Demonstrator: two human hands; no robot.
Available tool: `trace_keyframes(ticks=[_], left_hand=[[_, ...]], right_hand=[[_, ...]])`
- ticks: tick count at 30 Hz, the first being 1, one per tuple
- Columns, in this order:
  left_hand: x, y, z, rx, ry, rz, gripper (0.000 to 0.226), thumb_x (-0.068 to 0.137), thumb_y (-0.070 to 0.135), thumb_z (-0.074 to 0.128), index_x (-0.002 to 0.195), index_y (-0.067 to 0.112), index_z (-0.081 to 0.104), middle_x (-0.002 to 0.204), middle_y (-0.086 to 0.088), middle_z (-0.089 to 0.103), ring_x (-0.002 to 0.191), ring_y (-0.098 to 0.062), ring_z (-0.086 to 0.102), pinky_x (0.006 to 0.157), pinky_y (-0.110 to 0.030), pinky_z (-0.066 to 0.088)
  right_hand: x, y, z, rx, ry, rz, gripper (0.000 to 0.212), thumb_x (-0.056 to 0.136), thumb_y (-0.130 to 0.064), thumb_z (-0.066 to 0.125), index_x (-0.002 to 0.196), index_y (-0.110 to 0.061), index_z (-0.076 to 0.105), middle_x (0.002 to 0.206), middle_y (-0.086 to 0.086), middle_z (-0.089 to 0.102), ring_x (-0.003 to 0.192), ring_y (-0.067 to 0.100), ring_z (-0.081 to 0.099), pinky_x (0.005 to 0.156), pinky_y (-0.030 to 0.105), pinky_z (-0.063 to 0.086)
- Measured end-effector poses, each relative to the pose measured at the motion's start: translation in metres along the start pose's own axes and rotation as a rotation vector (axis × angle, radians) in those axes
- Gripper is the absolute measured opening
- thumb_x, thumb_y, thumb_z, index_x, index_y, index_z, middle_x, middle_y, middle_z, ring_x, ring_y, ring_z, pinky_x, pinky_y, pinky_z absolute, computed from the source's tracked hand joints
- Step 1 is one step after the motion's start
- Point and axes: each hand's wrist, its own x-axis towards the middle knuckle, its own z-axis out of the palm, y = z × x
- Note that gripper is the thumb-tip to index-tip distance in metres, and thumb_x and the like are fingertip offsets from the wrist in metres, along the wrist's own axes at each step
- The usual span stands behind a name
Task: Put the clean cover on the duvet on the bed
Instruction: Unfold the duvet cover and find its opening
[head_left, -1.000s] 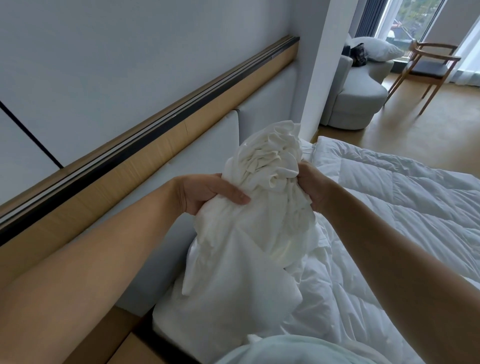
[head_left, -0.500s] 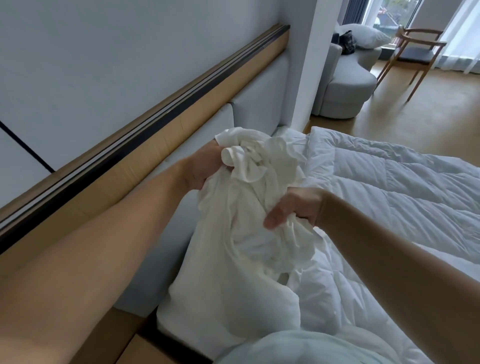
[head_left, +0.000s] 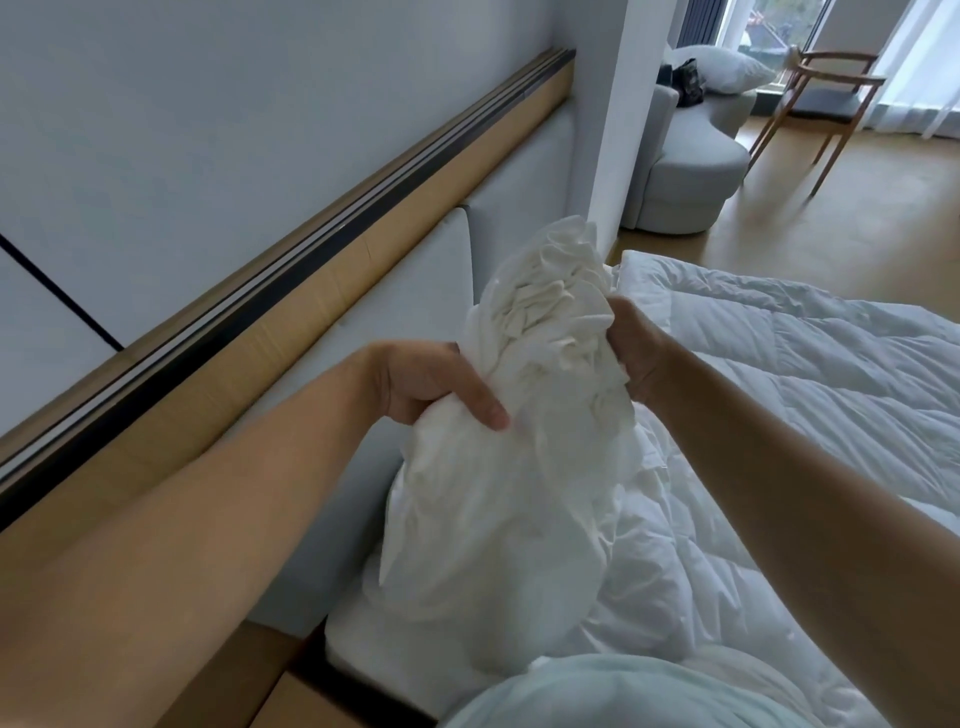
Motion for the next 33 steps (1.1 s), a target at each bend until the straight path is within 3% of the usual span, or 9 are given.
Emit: trace_keyframes(ticks=[3,5,10,14,18,21,24,28,33], left_hand=[[-0.001,-0.005,0.001,-0.106,-0.019,0.064,0.071,0.049,0.013,0.1,0.116,0.012,0.074,0.124,-0.015,0.071,0.116,-0.035,0.067,0.086,-0.044,0.059],[-0.003,-0.012,-0.003,-0.191,-0.041,0.124,0.071,0.045,0.016,0.101,0.111,0.011,0.078,0.116,-0.015,0.073,0.109,-0.033,0.07,0.083,-0.044,0.06],[-0.001,-0.013,-0.014,-0.23,0.079,0.287,0.063,0.067,-0.004,0.076,0.127,0.009,0.069,0.127,-0.022,0.066,0.116,-0.043,0.065,0.085,-0.052,0.058],[0.008,0.0,-0.015,-0.313,0.203,0.457,0.041,0.071,0.001,0.065,0.112,0.007,0.068,0.105,-0.015,0.07,0.096,-0.031,0.07,0.08,-0.042,0.059],[0.018,0.004,-0.01,-0.296,0.306,0.468,0.033,0.08,0.013,0.062,0.112,0.007,0.06,0.104,-0.015,0.063,0.093,-0.028,0.065,0.081,-0.039,0.058],[0.019,0.006,-0.008,-0.27,0.369,0.454,0.028,0.089,0.022,0.054,0.113,0.009,0.06,0.105,-0.014,0.063,0.097,-0.028,0.063,0.085,-0.04,0.056],[0.017,0.007,-0.009,-0.281,0.393,0.45,0.031,0.079,0.024,0.066,0.107,0.011,0.065,0.101,-0.012,0.065,0.093,-0.025,0.065,0.082,-0.038,0.058],[0.011,0.003,-0.012,-0.29,0.317,0.419,0.032,0.072,0.019,0.071,0.103,0.014,0.074,0.1,-0.011,0.07,0.092,-0.026,0.069,0.081,-0.039,0.059],[0.007,-0.003,-0.006,-0.184,0.176,0.206,0.055,0.074,0.008,0.079,0.127,0.016,0.069,0.13,-0.019,0.066,0.119,-0.042,0.063,0.089,-0.049,0.057]], right_hand=[[0.005,-0.005,0.0,-0.008,0.043,-0.028,0.043,0.09,-0.011,0.044,0.063,-0.019,0.076,0.064,0.002,0.068,0.058,0.014,0.069,0.053,0.024,0.056],[0.006,-0.007,-0.001,-0.023,0.08,-0.043,0.034,0.085,-0.011,0.048,0.066,-0.017,0.076,0.064,0.003,0.068,0.058,0.016,0.068,0.052,0.025,0.055],[0.001,-0.01,-0.012,-0.033,0.074,0.018,0.023,0.079,-0.016,0.056,0.085,-0.017,0.079,0.08,0.006,0.072,0.072,0.02,0.071,0.064,0.033,0.061],[-0.013,0.002,-0.009,-0.121,-0.123,0.239,0.046,0.061,-0.022,0.084,0.105,-0.014,0.077,0.097,0.01,0.072,0.083,0.023,0.072,0.075,0.036,0.061],[-0.019,0.011,0.006,-0.127,-0.342,0.31,0.053,0.053,-0.028,0.097,0.101,-0.013,0.08,0.095,0.009,0.076,0.083,0.021,0.075,0.074,0.035,0.062],[-0.021,0.013,0.004,-0.173,-0.257,0.285,0.041,0.059,-0.011,0.081,0.1,-0.008,0.078,0.093,0.014,0.075,0.08,0.027,0.075,0.071,0.039,0.062],[-0.025,0.016,0.001,-0.147,-0.261,0.177,0.031,0.065,-0.008,0.071,0.094,-0.013,0.081,0.087,0.01,0.076,0.076,0.024,0.075,0.067,0.035,0.061],[-0.024,0.015,-0.009,-0.097,-0.192,0.077,0.041,0.062,-0.004,0.069,0.099,-0.016,0.08,0.097,0.014,0.073,0.086,0.03,0.072,0.077,0.046,0.063],[-0.016,0.011,-0.017,0.021,-0.008,0.013,0.046,0.069,-0.004,0.054,0.114,-0.008,0.065,0.102,0.014,0.067,0.09,0.03,0.066,0.082,0.042,0.057]])
